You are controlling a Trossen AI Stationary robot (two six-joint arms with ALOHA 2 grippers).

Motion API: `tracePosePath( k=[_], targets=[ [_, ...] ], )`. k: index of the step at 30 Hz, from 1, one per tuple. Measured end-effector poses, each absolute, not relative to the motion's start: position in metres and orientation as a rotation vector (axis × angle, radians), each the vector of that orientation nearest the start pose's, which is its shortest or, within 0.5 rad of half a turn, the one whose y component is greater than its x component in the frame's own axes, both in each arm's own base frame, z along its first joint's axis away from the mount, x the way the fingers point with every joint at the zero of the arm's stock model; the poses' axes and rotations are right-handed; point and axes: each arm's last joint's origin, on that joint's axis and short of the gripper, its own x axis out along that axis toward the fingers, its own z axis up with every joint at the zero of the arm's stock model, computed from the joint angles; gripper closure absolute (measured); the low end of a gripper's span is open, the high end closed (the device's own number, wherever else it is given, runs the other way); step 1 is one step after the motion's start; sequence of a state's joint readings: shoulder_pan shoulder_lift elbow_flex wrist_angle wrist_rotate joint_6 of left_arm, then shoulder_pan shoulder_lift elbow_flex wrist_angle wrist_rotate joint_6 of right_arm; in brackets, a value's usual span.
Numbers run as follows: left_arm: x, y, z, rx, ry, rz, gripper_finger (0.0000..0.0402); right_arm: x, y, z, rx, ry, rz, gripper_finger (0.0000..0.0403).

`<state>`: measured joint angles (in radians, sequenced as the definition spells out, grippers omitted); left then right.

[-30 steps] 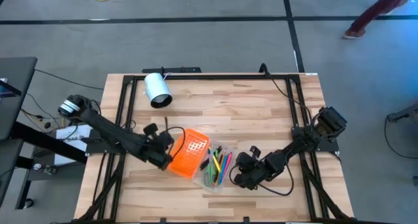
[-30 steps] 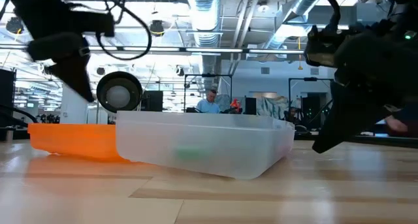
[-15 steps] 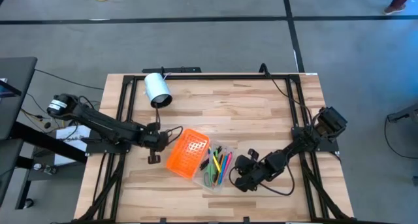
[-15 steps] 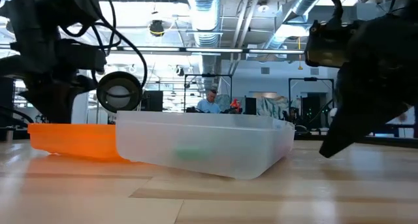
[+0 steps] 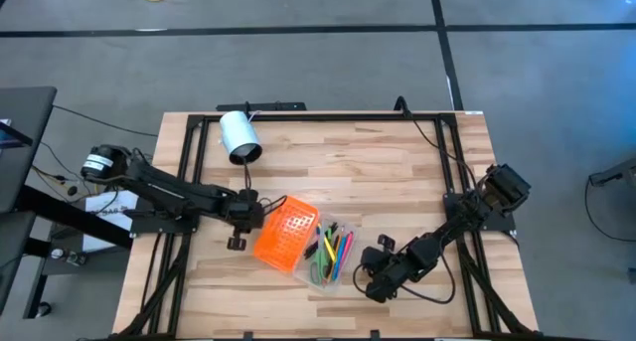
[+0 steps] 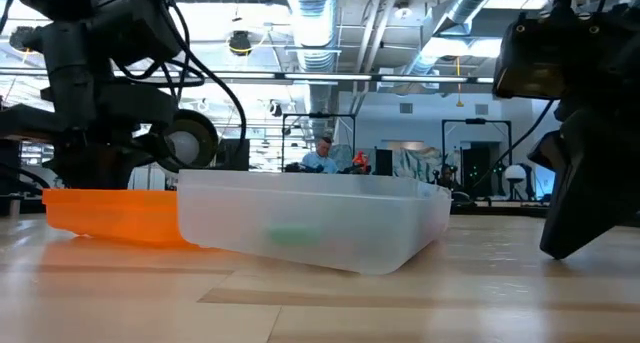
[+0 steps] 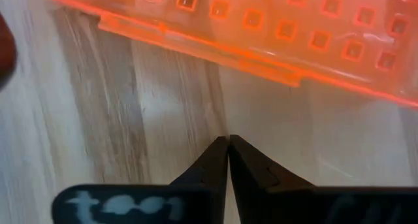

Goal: Pick & place school supplies into a supply box
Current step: Close the orange supply box

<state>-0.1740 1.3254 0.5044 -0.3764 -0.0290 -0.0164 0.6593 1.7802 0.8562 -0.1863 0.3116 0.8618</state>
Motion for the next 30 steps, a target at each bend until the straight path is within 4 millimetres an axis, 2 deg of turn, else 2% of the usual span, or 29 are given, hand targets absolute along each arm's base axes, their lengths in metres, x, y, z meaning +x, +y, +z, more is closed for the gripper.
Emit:
tracePosePath(
  k=[11, 19, 30],
  targets=[
    [0.208, -0.037, 0.125, 0.044, 1.175, -0.1, 0.0318, 0.255, 0.182, 0.117, 0.262, 1.023, -0.11, 0.0403],
    [0.21, -0.048, 0.125, -0.024, 1.139, -0.06, 0.0314, 0.268, 0.165, 0.116, 0.294, 1.008, -0.166, 0.0403],
    [0.21, -0.066, 0.127, -0.098, 1.103, -0.108, 0.0314, 0.279, 0.146, 0.116, 0.245, 1.01, -0.177, 0.0403]
  ],
)
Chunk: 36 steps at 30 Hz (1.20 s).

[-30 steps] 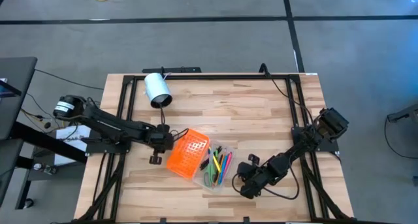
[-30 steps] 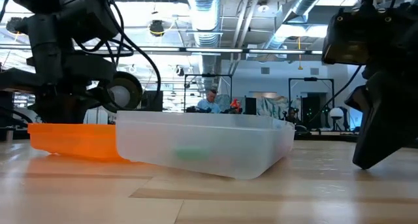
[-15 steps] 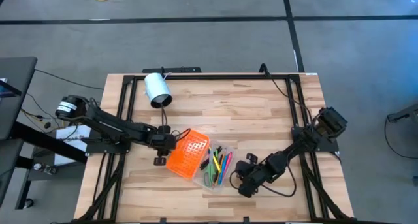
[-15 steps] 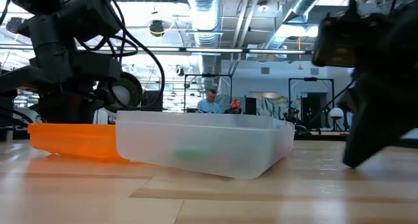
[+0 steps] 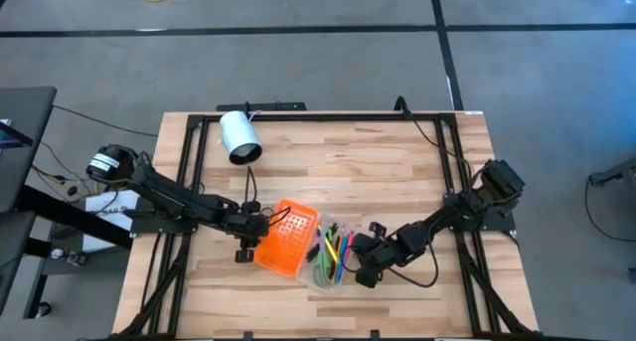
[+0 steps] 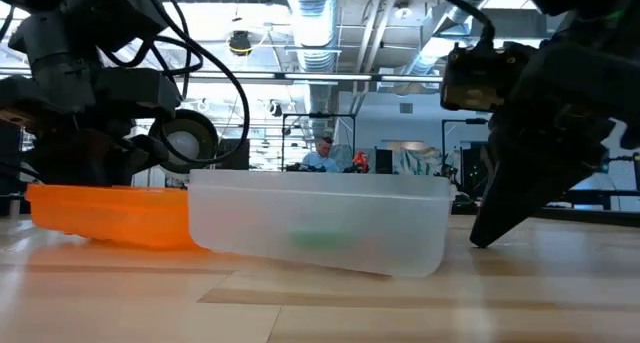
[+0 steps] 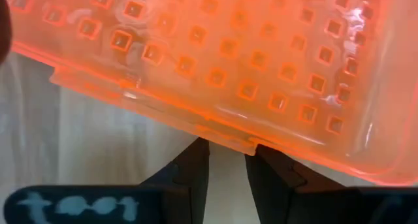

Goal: Pick & place school supplies into a supply box
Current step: Close the orange supply box

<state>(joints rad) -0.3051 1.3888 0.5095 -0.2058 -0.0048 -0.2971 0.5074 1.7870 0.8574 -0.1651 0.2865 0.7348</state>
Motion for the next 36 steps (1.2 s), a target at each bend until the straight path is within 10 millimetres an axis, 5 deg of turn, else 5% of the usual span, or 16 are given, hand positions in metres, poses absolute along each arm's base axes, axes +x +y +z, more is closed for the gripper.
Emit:
tracePosePath(
  k=[12, 36],
  targets=[
    [0.207, -0.087, 0.127, -0.141, 1.069, -0.111, 0.0312, 0.278, 0.132, 0.11, 0.306, 1.013, -0.262, 0.0403],
    [0.21, -0.11, 0.123, -0.23, 0.986, -0.093, 0.0248, 0.257, 0.137, 0.117, 0.113, 1.15, -0.178, 0.0403]
  ],
)
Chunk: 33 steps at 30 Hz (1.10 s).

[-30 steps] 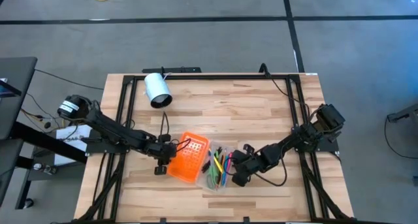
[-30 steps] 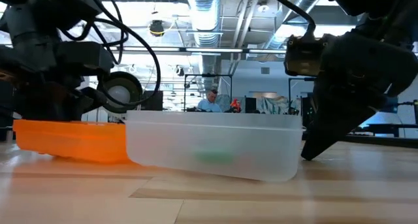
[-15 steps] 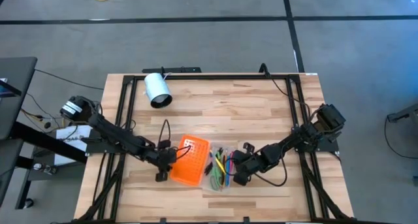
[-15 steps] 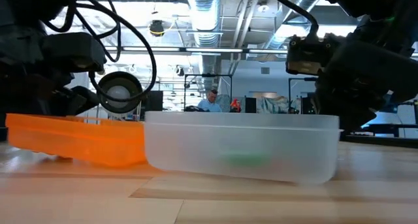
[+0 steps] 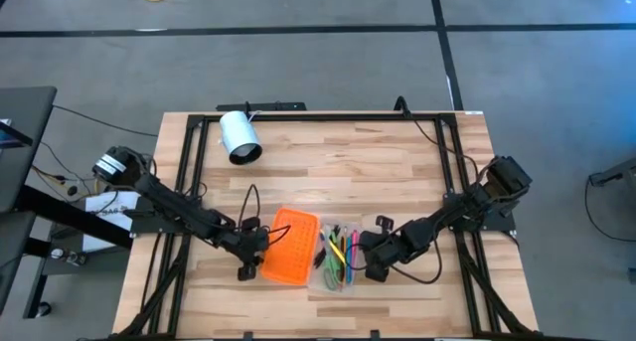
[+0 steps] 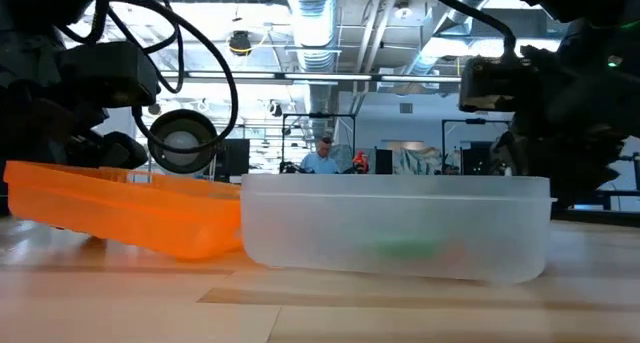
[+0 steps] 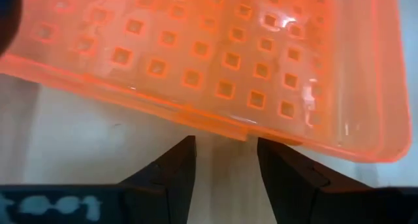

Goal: Pick & place school supplies into a supply box
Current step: Close the orange supply box

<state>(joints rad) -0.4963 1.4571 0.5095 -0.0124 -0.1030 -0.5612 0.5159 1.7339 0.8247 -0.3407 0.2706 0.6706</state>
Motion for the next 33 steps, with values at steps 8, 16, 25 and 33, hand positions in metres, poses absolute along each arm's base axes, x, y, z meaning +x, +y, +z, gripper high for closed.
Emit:
tracePosePath(
  k=[8, 16, 25, 33],
  targets=[
    [0.211, -0.114, 0.124, -0.247, 0.958, -0.109, 0.0248, 0.251, 0.134, 0.123, 0.024, 1.196, -0.1, 0.0403],
    [0.206, -0.111, 0.121, -0.153, 0.992, -0.056, 0.0248, 0.254, 0.139, 0.124, 0.058, 1.158, -0.059, 0.0403],
    [0.212, -0.094, 0.119, -0.127, 0.991, -0.011, 0.0248, 0.262, 0.147, 0.127, 0.144, 1.103, 0.033, 0.0403],
    [0.218, -0.082, 0.119, -0.072, 1.006, -0.09, 0.0248, 0.26, 0.15, 0.127, 0.144, 1.103, 0.039, 0.0403]
  ],
)
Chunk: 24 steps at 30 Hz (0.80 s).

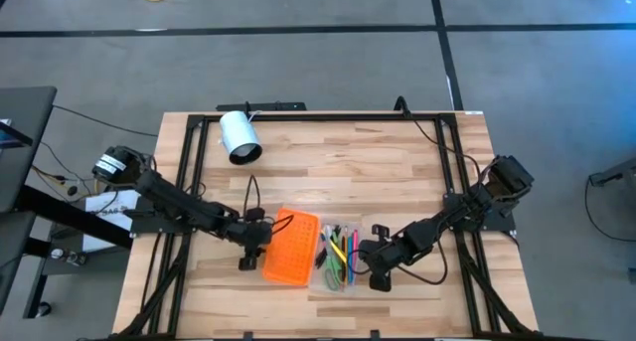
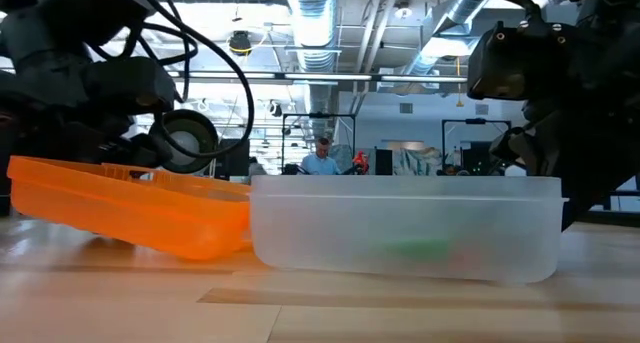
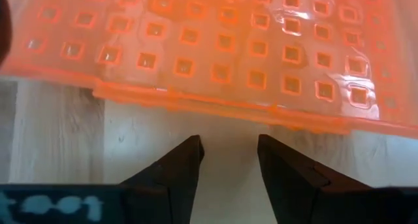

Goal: Pick & place school supplies into a supply box
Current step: Close the orange supply box

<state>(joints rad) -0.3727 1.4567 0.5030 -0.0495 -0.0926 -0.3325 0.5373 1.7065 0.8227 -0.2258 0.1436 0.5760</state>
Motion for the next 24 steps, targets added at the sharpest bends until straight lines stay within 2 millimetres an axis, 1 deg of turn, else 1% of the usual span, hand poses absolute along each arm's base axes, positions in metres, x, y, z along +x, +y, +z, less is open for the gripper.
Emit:
tracePosePath(
  k=[8, 13, 18, 24],
  targets=[
    [0.226, -0.071, 0.121, -0.025, 0.946, -0.077, 0.0233, 0.261, 0.15, 0.128, 0.161, 1.096, 0.027, 0.0403],
    [0.228, -0.065, 0.121, -0.034, 0.943, -0.077, 0.0232, 0.262, 0.15, 0.129, 0.161, 1.088, 0.021, 0.0403],
    [0.229, -0.065, 0.122, -0.045, 0.944, -0.108, 0.0232, 0.265, 0.149, 0.13, 0.158, 1.057, 0.033, 0.0403],
    [0.228, -0.069, 0.122, -0.103, 0.958, -0.154, 0.0232, 0.271, 0.139, 0.131, 0.165, 1.047, 0.01, 0.0403]
  ],
)
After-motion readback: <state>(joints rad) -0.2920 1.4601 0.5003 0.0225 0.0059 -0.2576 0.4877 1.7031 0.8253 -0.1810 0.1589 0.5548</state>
